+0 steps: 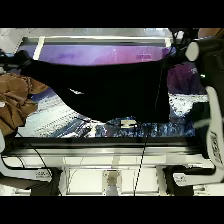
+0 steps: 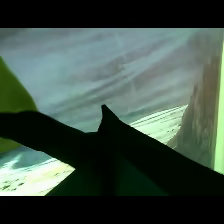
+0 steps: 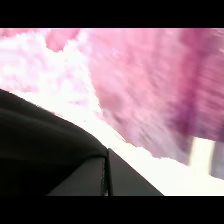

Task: Fold the clothes and pants, and hang the long-sleeved shirts on hangers.

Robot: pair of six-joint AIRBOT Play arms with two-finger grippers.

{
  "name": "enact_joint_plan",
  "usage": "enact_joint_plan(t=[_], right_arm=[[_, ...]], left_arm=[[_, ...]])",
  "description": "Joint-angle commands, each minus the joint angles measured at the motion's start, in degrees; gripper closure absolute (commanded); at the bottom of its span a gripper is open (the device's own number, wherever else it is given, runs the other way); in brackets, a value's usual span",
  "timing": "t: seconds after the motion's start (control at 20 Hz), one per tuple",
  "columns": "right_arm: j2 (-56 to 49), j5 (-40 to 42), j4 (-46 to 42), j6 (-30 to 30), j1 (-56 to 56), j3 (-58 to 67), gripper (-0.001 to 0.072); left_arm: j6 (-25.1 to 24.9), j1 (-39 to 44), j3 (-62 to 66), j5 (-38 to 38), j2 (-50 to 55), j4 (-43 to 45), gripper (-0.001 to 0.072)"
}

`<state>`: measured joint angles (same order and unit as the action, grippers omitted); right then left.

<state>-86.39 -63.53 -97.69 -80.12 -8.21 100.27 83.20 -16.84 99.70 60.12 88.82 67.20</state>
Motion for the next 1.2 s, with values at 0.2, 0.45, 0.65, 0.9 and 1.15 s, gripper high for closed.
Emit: enact_joint_plan(t=[0.2,0.45,0.65,0.9,1.15], right_arm=[[-19.9,36.1,12.6,-26.7,9.7,0.1,0.0516],[-18.4,29.7,17.8,-25.7,15.0,0.1,0.0068],[-10.5,3.7,14.3,-7.9,21.4,-0.2,0.0206],[4.3,-7.1,19.4,4.4,27.2,-23.9,0.0205],[16.7,16.9,55.7,13.6,33.3,-61.1,0.0145]], left_arm=[[8.1,3.6,0.0,-19.1,10.7,0.1,0.0699],[8.1,3.4,0.0,-18.0,10.5,0.1,0.0007],[7.9,-0.8,0.0,-5.1,5.6,2.4,0.001],[3.0,-3.0,-8.2,11.3,-3.0,9.3,0.0011],[2.9,-2.2,-26.4,1.4,-12.0,2.5,0.001]])
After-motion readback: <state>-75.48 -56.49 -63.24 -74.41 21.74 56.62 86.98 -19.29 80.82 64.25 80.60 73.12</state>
